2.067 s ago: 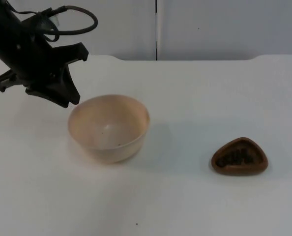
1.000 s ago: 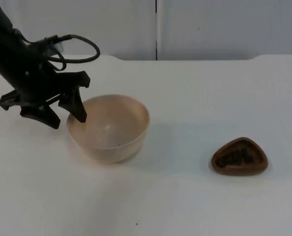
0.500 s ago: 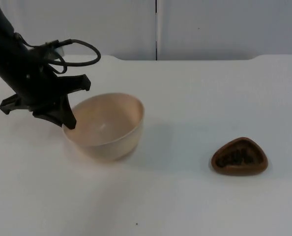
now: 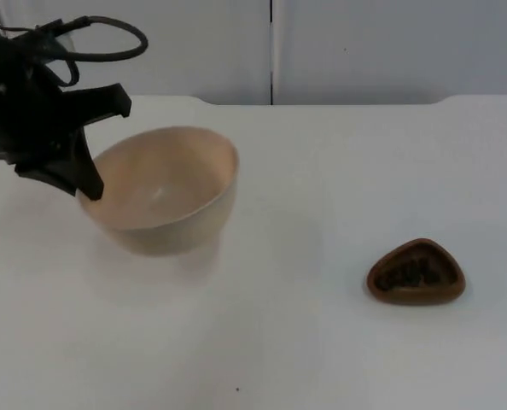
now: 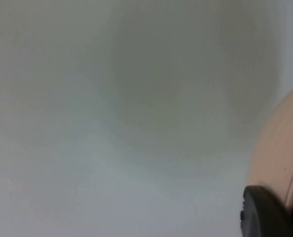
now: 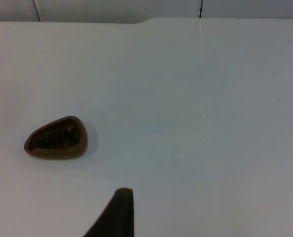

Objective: Pick up the bowl with the left hand and pour the coffee beans from the cup into the bowl with the right hand.

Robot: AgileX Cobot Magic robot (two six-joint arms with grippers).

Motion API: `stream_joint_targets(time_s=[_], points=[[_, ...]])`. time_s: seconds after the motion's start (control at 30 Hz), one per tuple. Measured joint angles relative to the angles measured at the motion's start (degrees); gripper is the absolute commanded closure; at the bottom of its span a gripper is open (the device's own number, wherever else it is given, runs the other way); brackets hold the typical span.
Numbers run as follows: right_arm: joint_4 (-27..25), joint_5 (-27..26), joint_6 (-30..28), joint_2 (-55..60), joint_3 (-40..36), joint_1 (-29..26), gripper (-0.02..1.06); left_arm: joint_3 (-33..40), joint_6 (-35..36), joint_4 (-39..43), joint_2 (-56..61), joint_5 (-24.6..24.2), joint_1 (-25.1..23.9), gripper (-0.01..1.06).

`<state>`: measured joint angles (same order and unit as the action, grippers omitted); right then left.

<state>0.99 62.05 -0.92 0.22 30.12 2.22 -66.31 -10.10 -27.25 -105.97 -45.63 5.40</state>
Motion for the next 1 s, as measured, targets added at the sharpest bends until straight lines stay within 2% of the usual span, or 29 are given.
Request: stream_joint_targets(time_s=[0.17,0.3,0.43,0.53,1.0], points=[[0.0,0.0,0.0,0.0,0.0,0.0,-0.01,6.4,1.5,1.9,4.4,1.8,2.7,1.05],[0.0,0.0,0.0,0.0,0.0,0.0,-0.01,8.1,2.8,3.4,5.6,2.0,6.2,1.05],[0.0,0.0,0.0,0.0,0.0,0.0,-0.01,8.5,10.1,11.0,5.8,3.5,15.4,1.05],[0.0,0.0,0.0,0.0,0.0,0.0,-0.01,8.5,13.4,14.0,5.8,4.5,17.7,1.05],[-0.2,0.0,0.1,0.0,0.0,0.0,-0.01,8.5,15.2,12.5,5.8,5.3,18.5,1.05]])
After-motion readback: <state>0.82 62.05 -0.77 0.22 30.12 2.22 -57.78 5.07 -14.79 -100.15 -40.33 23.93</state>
